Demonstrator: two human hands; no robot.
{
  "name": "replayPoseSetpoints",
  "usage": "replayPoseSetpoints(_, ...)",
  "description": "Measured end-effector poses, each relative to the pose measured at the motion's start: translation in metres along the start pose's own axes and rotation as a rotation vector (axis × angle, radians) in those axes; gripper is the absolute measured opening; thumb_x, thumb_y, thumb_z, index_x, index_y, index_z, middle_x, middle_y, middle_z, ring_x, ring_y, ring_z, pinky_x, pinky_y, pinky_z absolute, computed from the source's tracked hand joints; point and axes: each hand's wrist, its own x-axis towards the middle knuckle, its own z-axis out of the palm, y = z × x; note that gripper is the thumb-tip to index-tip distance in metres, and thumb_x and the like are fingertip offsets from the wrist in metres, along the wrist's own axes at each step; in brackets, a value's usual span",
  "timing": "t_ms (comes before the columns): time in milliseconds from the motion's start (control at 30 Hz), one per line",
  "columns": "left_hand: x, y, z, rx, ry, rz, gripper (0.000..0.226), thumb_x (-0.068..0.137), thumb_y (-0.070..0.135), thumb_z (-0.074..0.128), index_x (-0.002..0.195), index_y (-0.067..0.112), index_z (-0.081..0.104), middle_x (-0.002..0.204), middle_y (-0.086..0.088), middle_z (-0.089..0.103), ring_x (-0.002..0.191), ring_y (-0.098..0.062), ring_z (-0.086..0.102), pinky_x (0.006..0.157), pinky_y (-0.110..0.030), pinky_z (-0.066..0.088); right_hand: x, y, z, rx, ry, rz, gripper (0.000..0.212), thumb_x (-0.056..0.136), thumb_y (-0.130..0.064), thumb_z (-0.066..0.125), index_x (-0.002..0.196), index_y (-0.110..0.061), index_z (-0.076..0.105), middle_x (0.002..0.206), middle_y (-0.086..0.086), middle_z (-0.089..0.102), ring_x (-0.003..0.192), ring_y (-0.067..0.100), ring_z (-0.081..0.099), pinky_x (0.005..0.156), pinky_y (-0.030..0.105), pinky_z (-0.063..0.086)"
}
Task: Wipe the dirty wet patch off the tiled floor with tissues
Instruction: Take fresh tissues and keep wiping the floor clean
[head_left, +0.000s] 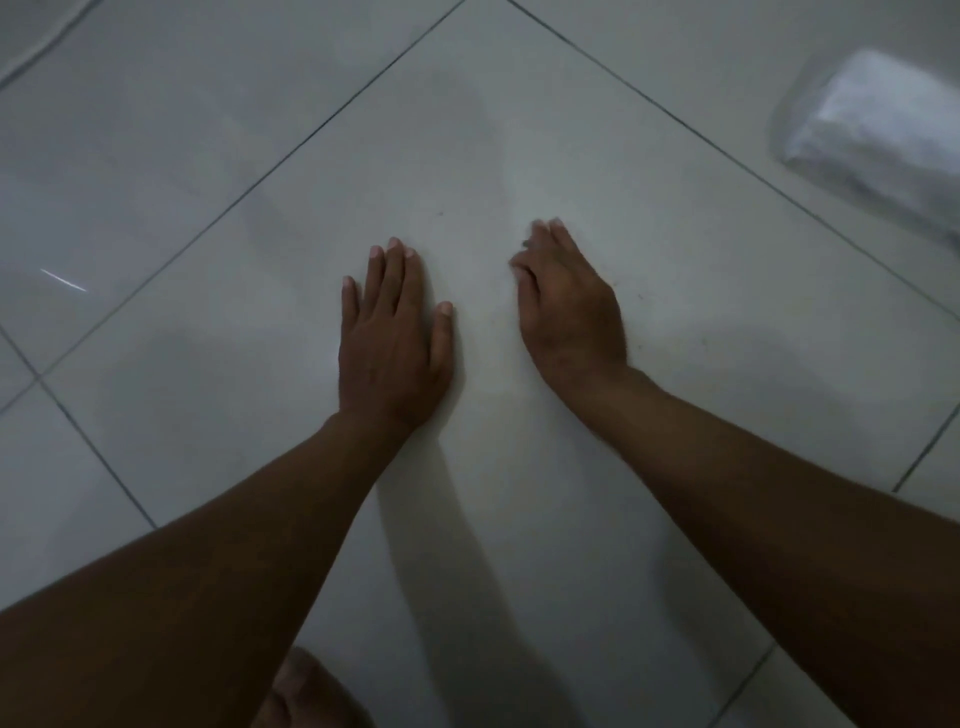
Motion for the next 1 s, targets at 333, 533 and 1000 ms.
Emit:
replayPoseSetpoints(333, 0.001, -0.002, 0.004, -0.029, 0.06, -0.008, 0.06, 0.102, 0.032, 0.026, 0.155, 0.005, 0.018, 0.163, -0.011, 0.013, 0.152, -0.021, 0.005, 0.124, -0.043, 0.005, -0.023, -0.004, -0.003, 0.0, -0.127, -0.223, 0.028, 0.095, -0.008, 0.049, 0.116, -0.003, 0.068, 0.132, 0.016, 0.061, 0.13, 0.028, 0.051, 0.112, 0.039, 0.036)
replayPoseSetpoints(533, 0.001, -0.003, 0.006, -0.055, 0.066, -0.01, 0.058, 0.103, 0.03, 0.028, 0.155, 0.007, 0.018, 0.163, -0.01, 0.013, 0.152, -0.02, 0.004, 0.124, -0.044, 0.006, 0.05, -0.026, 0.028, 0.046, -0.131, 0.036, 0.025, 0.097, -0.013, 0.05, 0.11, -0.002, 0.067, 0.136, 0.018, 0.057, 0.134, 0.032, 0.045, 0.11, 0.039, 0.036)
replayPoseSetpoints(1000, 0.001, -0.005, 0.007, -0.063, 0.08, -0.004, 0.057, 0.103, 0.031, 0.027, 0.155, 0.007, 0.019, 0.163, -0.009, 0.014, 0.152, -0.017, 0.004, 0.124, -0.043, 0.006, 0.071, -0.046, 0.044, 0.057, -0.223, -0.02, 0.031, 0.102, -0.016, 0.043, 0.121, -0.004, 0.064, 0.143, 0.013, 0.051, 0.14, 0.028, 0.037, 0.114, 0.035, 0.027)
